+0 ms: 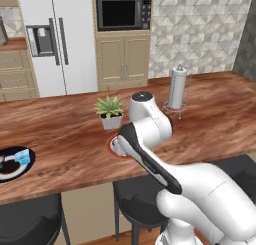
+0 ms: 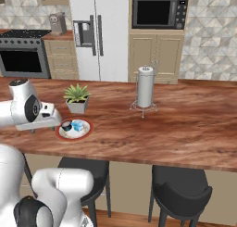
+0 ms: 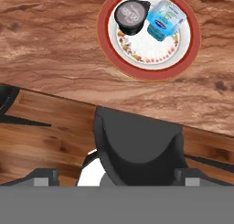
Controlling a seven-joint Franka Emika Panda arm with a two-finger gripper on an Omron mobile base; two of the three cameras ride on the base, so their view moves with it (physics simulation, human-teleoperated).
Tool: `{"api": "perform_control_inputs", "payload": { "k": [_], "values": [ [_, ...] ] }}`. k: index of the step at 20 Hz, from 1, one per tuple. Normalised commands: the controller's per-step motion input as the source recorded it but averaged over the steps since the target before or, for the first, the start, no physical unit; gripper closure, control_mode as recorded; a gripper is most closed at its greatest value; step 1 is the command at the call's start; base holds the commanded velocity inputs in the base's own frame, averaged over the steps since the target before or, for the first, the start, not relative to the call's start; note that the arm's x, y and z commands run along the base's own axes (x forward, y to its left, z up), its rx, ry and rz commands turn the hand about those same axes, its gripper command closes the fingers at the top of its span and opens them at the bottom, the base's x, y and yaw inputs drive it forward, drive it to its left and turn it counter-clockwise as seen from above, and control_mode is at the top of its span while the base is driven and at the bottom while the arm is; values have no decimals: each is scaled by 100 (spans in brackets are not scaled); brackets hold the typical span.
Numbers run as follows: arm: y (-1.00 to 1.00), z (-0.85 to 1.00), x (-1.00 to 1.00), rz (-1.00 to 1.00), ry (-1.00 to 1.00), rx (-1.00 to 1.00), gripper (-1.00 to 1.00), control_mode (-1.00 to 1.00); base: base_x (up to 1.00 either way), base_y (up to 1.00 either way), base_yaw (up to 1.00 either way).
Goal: Place two yogurt containers on each plate.
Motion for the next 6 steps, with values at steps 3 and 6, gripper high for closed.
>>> {"api": "perform_control_inputs", "payload": {
  "k": [3,6],
  "values": [
    [11,30,-4,0,-7,0,-100,-100,0,0,0],
    [39,39,0,0,0,-5,-100,-100,0,0,0]
  ]
}}
